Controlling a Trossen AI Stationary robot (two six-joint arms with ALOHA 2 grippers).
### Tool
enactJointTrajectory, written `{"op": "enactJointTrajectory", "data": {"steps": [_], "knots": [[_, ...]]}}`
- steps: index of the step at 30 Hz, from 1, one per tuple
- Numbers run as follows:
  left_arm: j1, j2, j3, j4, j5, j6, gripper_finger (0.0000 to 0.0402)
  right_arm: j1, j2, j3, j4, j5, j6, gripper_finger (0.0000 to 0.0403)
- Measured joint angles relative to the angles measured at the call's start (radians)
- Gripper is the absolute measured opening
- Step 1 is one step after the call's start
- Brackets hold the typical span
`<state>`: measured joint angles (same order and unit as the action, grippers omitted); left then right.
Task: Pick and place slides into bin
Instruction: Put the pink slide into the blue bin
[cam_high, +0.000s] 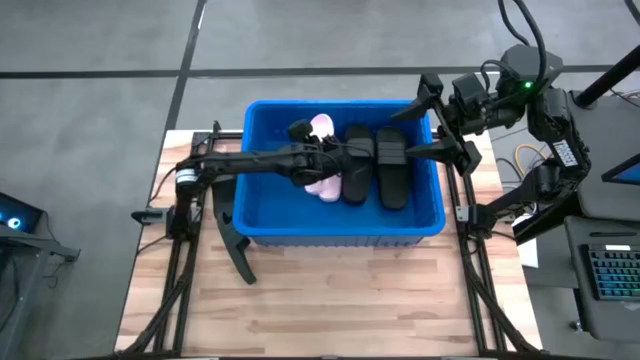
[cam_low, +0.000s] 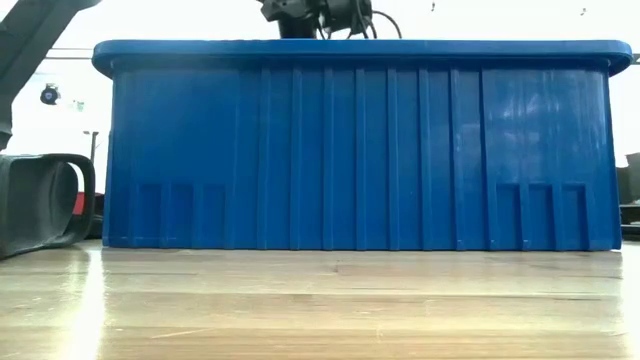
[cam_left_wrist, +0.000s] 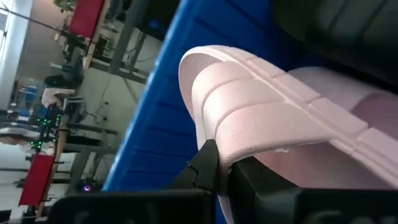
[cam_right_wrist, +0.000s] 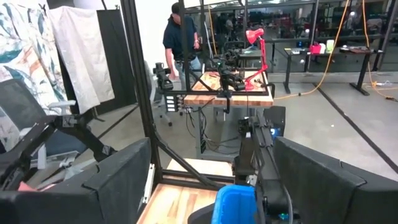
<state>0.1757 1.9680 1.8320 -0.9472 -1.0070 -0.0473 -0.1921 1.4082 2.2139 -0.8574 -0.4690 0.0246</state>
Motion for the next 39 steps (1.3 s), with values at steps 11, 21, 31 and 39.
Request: {"op": "enactJointTrajectory", "data": {"steps": [11,21,31,39], "knots": [[0.013,0.069,0.019,-0.010,0.031,0.000,0.0000,0.000,0.000,-0.001,-0.007,0.000,0.000,0.0328],[0.040,0.108,0.033,0.043,0.045,0.001,0.0000,0.000,0.000,-0.004,-0.022,-0.001,-0.008,0.0328],[0.066,0.108,0.011,0.182,0.072,0.037,0.0000,0.000,0.000,-0.004,-0.023,-0.001,-0.026,0.0328],[0.075,0.164,0.002,0.198,0.112,0.057,0.0000,0.000,0.000,-0.004,-0.023,-0.001,-0.029,0.0328]]}}
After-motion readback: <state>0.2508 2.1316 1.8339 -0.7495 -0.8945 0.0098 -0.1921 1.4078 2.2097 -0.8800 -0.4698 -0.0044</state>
